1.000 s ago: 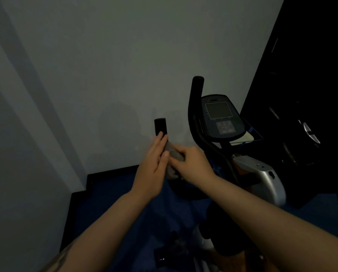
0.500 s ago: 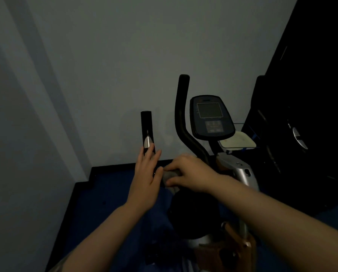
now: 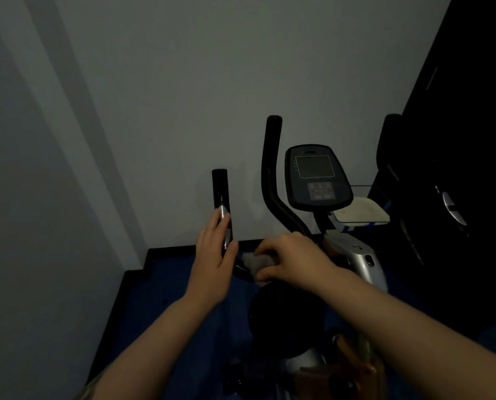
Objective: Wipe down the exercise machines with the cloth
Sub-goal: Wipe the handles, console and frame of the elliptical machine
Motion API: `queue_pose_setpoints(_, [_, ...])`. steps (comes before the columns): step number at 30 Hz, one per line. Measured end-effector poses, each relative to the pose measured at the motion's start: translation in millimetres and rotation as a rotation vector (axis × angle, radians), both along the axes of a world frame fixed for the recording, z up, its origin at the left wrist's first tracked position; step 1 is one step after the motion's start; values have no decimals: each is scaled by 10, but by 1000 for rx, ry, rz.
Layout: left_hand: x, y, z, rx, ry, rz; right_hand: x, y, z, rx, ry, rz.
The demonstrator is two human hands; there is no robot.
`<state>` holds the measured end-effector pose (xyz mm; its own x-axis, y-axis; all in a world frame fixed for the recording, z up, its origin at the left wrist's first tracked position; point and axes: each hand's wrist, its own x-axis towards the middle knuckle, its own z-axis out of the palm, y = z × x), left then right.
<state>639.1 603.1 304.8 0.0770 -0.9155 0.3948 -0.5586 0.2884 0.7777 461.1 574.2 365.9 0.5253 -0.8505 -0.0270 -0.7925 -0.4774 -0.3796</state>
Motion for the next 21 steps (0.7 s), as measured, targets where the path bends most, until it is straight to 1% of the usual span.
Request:
queue_pose_setpoints(2, [68,-47,8,12,38,-32,-45,11,3,1,31,-23])
queue_pose_setpoints(5, [127,-145,69,46,65,-70,205,28,-33,47,-79,-32])
queue_pose_setpoints(8, [202,-242,132,38,62,-121,355,-19,-104,156,-296,-130])
queue_pose_setpoints(11, [350,-336,165,18,57,-177,382,-35,-195,292,-609,-291])
queue_pose_setpoints(14, [470,-496,239,5,50,-210,678,-140,-222,347,-771,-474])
queue_pose_setpoints(16, [514,-606,315,-9,52,-232,901,-286,-191,386,-961,-590])
queue_pose_setpoints(18, [546,-703,398,-2,51,-238,1036,-407,-156,357,-1137,-634])
queue_pose_setpoints(21, [608,-832,483,8,46,-239,1155,-506,-168,213,-1158,-595])
